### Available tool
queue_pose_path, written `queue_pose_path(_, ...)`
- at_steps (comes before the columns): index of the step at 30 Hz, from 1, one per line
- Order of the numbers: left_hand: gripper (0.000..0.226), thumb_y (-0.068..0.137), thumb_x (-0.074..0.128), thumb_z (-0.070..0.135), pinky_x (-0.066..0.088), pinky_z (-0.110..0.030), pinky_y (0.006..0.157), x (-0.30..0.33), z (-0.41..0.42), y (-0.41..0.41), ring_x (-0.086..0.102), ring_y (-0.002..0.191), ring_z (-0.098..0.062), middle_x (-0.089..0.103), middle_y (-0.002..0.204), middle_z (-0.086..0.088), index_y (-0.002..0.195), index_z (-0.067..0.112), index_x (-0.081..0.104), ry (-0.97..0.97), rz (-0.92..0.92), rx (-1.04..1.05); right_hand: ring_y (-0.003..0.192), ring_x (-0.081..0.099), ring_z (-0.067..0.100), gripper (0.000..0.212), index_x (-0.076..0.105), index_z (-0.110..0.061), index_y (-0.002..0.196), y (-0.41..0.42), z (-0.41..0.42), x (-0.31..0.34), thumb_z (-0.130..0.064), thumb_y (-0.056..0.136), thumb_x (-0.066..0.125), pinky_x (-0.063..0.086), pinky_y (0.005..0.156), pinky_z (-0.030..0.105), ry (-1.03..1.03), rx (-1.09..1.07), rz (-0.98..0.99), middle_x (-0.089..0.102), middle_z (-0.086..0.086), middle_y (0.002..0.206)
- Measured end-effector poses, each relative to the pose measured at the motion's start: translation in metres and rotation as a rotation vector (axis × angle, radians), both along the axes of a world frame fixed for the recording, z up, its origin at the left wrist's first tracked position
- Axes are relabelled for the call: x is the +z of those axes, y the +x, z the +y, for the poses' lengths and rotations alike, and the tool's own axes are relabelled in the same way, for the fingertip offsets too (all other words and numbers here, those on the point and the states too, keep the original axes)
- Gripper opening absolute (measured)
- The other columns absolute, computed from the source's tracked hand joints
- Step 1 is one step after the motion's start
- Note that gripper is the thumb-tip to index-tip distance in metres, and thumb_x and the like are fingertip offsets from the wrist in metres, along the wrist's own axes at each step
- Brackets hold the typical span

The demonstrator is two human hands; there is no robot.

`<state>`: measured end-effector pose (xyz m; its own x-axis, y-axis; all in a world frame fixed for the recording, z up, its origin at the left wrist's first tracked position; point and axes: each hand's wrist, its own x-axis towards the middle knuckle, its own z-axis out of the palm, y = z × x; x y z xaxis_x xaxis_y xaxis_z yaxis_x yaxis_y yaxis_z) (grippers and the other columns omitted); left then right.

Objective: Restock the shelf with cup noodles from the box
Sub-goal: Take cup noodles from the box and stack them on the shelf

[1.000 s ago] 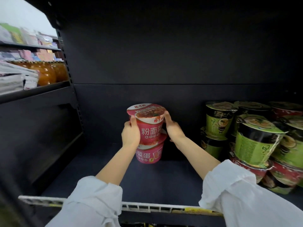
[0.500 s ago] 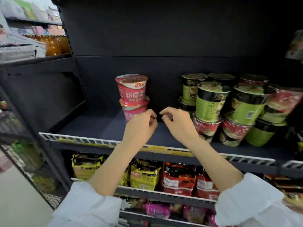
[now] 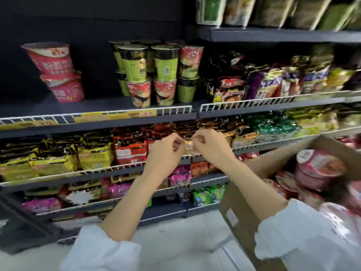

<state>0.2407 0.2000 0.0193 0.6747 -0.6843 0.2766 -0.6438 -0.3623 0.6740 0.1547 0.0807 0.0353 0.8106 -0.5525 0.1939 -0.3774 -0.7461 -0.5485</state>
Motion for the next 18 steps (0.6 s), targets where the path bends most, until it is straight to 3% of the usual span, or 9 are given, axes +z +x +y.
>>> queue_pose_path(2,0.015,0.090,0.055,0.021,0.054,-0.033,0.073,-0.004,-0.018,-0.042,0.065,0.081,-0.016,0.070,0.093,0.000,0.101,0.019,0.065,0.038,0.014,-0.086,0.059,0.058,0.022,0.027,0.067,-0.007,0.096,-0.044,-0.014,-0.007,-0.025,0.096,0.047,0.043,0.053,0.028,0.024,-0.053,0.078,0.060,0.004,0.066)
queue_pose_path(6,0.019,0.091,0.054,0.023,0.054,-0.036,0.078,-0.007,-0.055,-0.108,0.064,0.088,-0.017,0.069,0.099,-0.003,0.105,0.017,0.065,0.144,0.013,-0.215,0.075,0.065,0.030,0.027,0.066,-0.001,0.090,-0.116,-0.044,-0.015,-0.019,0.093,0.046,0.049,0.063,0.034,0.092,-0.098,0.153,0.069,0.015,0.080)
queue_pose_path(10,0.022,0.094,0.051,0.026,0.055,-0.042,0.080,-0.009,-0.097,-0.153,0.063,0.091,-0.021,0.066,0.105,-0.003,0.111,0.018,0.061,0.256,0.036,-0.275,0.074,0.064,0.028,0.021,0.070,-0.010,0.089,-0.172,-0.086,-0.023,-0.016,0.091,0.050,0.051,0.068,0.035,0.111,-0.153,0.188,0.069,0.010,0.081)
queue_pose_path(15,0.025,0.093,0.052,0.029,0.049,-0.030,0.078,-0.020,-0.167,-0.199,0.062,0.096,-0.020,0.065,0.115,0.000,0.113,0.017,0.062,0.372,-0.035,-0.298,0.099,0.063,0.031,0.025,0.066,-0.006,0.109,-0.227,-0.156,-0.037,-0.015,0.090,0.052,0.050,0.085,0.038,0.164,-0.207,0.207,0.068,0.012,0.108)
queue_pose_path(18,0.022,0.092,0.054,0.030,0.052,-0.036,0.083,-0.034,-0.220,-0.226,0.063,0.096,-0.022,0.067,0.112,-0.002,0.108,0.019,0.063,0.410,0.031,-0.282,0.119,0.051,0.029,0.041,0.054,-0.009,0.128,-0.251,-0.208,-0.053,-0.020,0.088,0.055,0.041,0.094,0.033,0.151,-0.230,0.279,0.059,0.014,0.124)
